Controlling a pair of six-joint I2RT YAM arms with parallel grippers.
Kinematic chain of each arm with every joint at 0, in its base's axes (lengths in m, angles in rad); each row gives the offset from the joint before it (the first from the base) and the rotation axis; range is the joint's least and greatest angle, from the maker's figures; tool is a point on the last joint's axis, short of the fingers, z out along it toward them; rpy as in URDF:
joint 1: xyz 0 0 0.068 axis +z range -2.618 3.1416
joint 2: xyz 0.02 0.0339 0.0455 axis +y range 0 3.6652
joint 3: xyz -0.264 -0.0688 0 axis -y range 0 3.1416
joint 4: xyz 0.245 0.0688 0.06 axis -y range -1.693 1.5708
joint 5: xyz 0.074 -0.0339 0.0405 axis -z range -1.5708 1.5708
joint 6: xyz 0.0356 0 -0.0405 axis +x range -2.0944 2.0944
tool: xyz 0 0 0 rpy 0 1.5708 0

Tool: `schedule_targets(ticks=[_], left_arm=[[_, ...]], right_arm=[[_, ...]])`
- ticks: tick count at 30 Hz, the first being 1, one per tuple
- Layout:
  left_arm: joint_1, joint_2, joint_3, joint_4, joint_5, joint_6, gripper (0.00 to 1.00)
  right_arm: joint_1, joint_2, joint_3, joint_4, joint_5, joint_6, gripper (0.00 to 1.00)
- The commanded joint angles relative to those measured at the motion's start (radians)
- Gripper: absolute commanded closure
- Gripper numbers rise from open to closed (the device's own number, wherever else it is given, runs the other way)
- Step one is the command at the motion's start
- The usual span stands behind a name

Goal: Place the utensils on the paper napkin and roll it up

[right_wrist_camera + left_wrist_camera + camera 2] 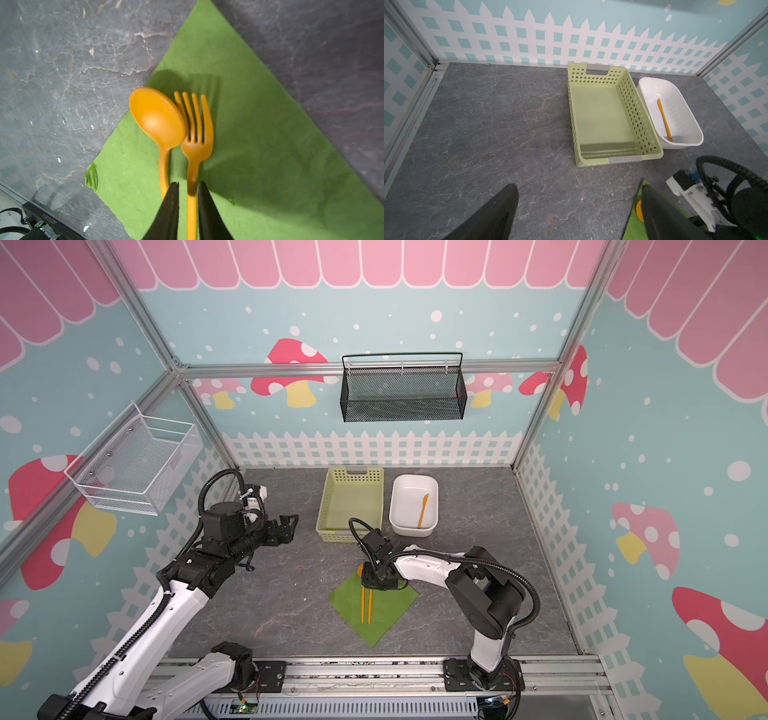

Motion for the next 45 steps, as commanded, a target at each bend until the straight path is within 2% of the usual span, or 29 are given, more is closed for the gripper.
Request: schedule_targets(ticks=[1,45], left_arm=[[0.003,-0.006,-0.011,-0.006,0.013,-0.002,0.06],[0.009,0.0,-0.014,-0.002,0.016,-0.003,0.06]], right_arm=[[0.014,-0.012,-0.02,-0.025,-0.016,0.019,0.8],[0.023,0.029,0.025,-0.084,0.069,-0.02,0.91]])
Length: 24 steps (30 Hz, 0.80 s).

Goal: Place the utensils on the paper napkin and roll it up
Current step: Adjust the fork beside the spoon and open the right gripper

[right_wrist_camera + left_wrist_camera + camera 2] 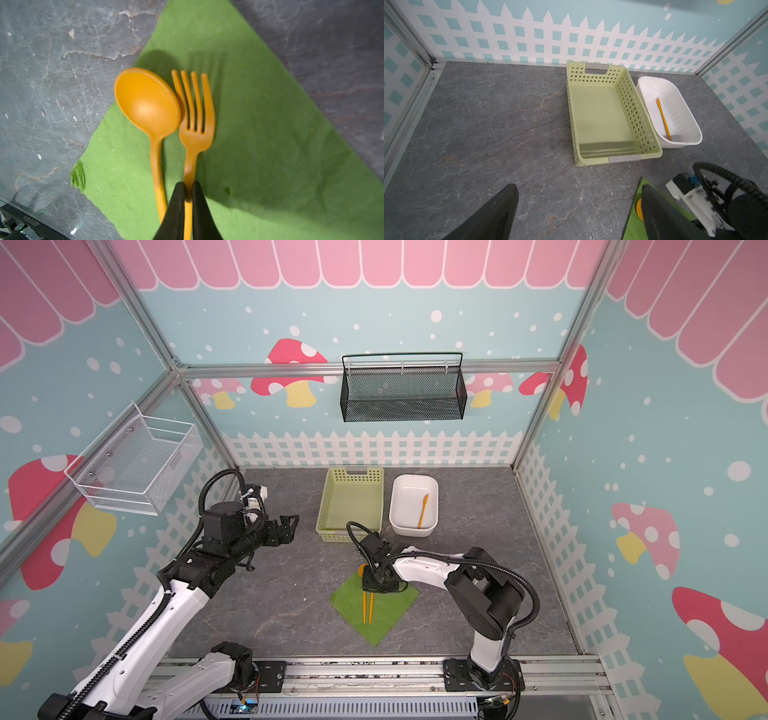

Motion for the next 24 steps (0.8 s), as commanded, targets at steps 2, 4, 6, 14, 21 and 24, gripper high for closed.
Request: schedule_targets(ticks=[2,4,6,14,21,24], left_arm=[[0.007,-0.003,-0.014,-0.002,0.004,-0.003,0.06],[0.007,-0.003,-0.014,-0.002,0.003,-0.003,0.06],[0.007,-0.003,-0.014,-0.003,0.003,-0.003,0.06],[0.007,-0.005,-0.014,-0.002,-0.001,-0.003,0.06],[0.007,-0.005,-0.014,-0.002,-0.002,-0.002,0.06],[0.007,-0.004,-0.014,-0.003,-0.003,-0.002,0.06]], right_arm=[[0.008,0.029,0.024,-0.043,0.038,-0.008,0.91],[0.008,0.028,0.029,-0.047,0.04,-0.009,0.91],[0.008,0.028,0.032,-0.052,0.042,-0.012,0.91],[0.007,0.031,0.045,-0.063,0.046,-0.025,0.92],[0.005,0.043,0.058,-0.077,0.054,-0.038,0.93],[0.005,0.051,0.063,-0.081,0.048,-0.043,0.91]])
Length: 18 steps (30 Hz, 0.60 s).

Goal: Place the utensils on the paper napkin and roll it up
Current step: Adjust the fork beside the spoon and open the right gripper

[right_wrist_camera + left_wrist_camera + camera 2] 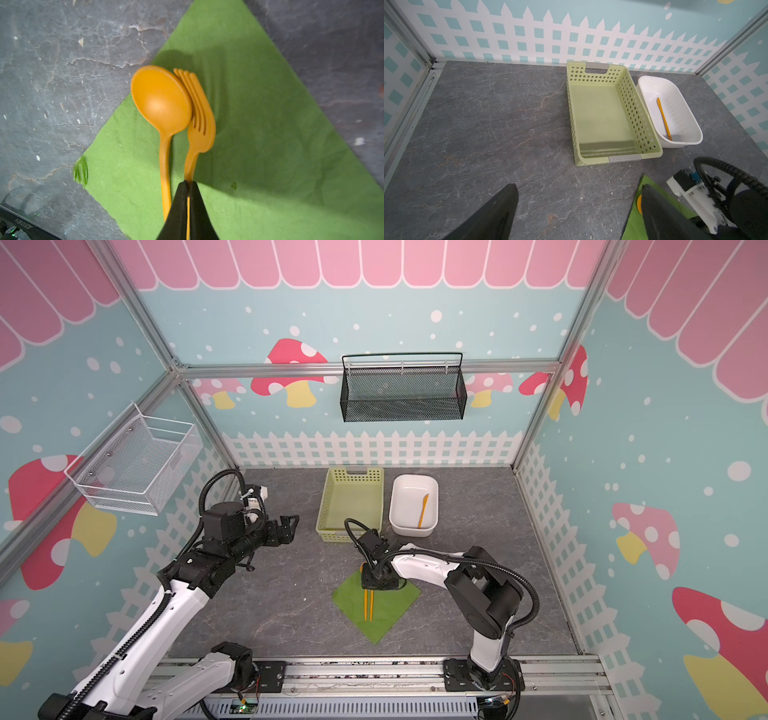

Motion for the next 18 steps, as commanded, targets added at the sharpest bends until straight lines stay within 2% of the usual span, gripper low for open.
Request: schedule_targets(ticks=[1,4,9,18], left_arm=[[0.007,-0.004,-0.012,-0.002,-0.002,-0.002,0.06],[0.007,-0.004,-0.012,-0.003,-0.003,-0.002,0.06],[0.008,-0.003,-0.012,-0.002,-0.003,-0.002,0.06],[0.011,0.0,-0.012,-0.003,-0.003,-0.002,0.06]], right_arm=[[0.005,0.04,0.016,-0.033,0.018,-0.005,0.9],[0.005,0.052,0.02,-0.031,0.01,-0.006,0.85],[0.005,0.068,0.027,-0.028,0.005,-0.009,0.84],[0.005,0.056,0.033,-0.04,0.017,-0.011,0.87]])
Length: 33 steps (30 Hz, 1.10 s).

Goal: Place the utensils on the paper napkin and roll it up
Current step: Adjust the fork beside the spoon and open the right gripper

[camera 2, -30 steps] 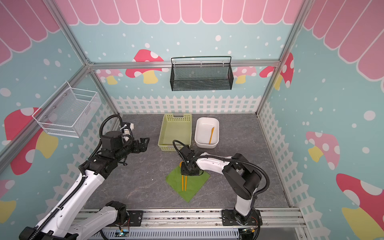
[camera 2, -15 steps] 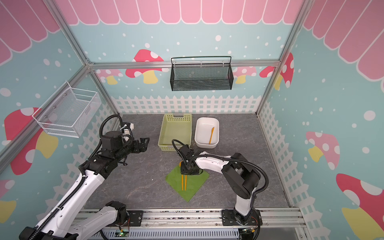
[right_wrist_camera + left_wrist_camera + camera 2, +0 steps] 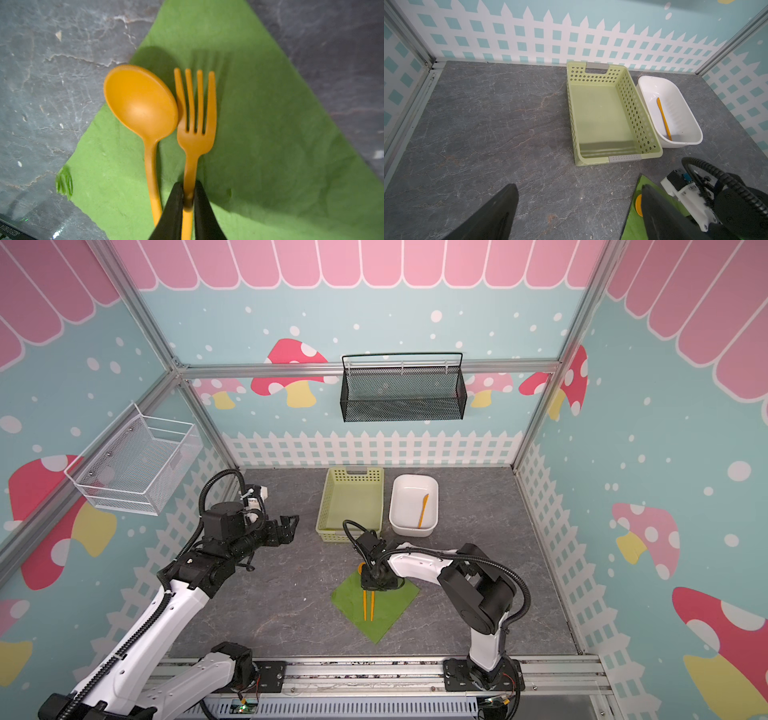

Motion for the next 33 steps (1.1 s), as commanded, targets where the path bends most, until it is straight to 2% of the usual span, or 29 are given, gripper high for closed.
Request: schedule_targets(ticks=[1,33], left_arm=[[0.01,0.0,-0.012,-0.002,-0.002,-0.002,0.06],[0.014,0.006,-0.013,-0.002,-0.003,0.0,0.06]], right_arm=[[0.004,0.013,0.019,-0.035,0.022,-0.002,0.88],[-0.023,0.037,0.035,-0.039,0.021,-0.025,0.91]])
